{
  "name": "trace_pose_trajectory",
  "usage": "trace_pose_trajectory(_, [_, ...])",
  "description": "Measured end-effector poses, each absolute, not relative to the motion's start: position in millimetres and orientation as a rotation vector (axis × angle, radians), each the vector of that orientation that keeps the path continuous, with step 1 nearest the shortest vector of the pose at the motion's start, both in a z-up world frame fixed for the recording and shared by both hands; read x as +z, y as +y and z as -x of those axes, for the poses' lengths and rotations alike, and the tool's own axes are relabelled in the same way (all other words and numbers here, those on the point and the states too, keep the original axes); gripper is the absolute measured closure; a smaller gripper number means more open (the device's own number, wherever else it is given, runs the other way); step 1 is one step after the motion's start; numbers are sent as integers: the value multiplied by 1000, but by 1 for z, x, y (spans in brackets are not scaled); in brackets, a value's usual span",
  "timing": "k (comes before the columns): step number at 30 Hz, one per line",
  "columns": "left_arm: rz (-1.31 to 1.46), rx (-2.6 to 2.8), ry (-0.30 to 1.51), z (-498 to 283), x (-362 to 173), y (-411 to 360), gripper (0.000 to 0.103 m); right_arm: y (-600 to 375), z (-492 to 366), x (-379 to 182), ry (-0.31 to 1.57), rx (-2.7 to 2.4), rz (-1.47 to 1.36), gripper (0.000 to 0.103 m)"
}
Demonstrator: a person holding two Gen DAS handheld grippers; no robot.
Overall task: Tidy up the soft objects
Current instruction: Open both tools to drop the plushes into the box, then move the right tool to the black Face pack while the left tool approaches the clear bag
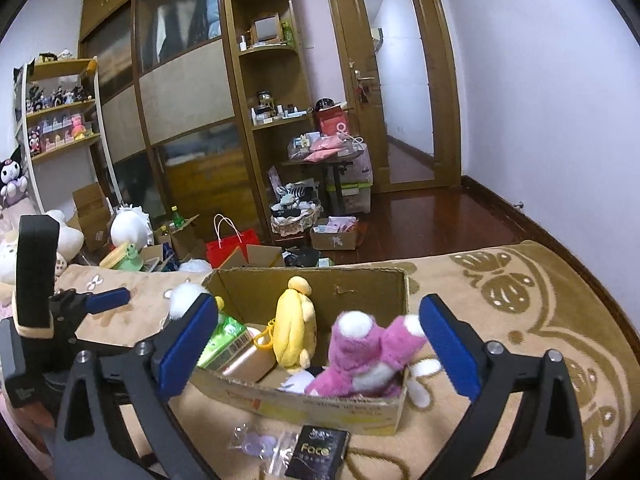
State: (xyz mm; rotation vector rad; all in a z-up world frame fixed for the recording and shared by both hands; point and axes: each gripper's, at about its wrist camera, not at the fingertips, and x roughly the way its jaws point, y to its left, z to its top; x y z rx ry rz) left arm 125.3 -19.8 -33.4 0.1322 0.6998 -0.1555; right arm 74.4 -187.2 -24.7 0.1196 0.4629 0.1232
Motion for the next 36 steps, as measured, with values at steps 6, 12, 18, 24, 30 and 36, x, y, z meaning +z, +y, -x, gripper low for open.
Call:
trace_pose_trajectory(6, [-149,-139,682,-108,-27,-15,3,-188,-65,-30,508,105,-127,0])
trace_pose_trajectory(12, [-99,-146,740,-100,-31,-9,2,-182,-53,-41,555,106,-119,0])
trace_pose_trajectory(18, [-114,-171,798,-99,-42,-15,2,-173,-49,-52,599,95,-77,0])
trace_pose_trajectory(24, [-92,-192,867,-103,-60,-18,2,-172,-51,-69,666,111,-119,0])
trace_pose_trajectory(30, [-110,-219,895,-102,-73,-23,2,-175,-55,-83,713,103,-132,0])
trace_pose_trajectory(36, [-112,-246,916,-106,-82,-32,2,-179,-61,-95,759,101,-152,0])
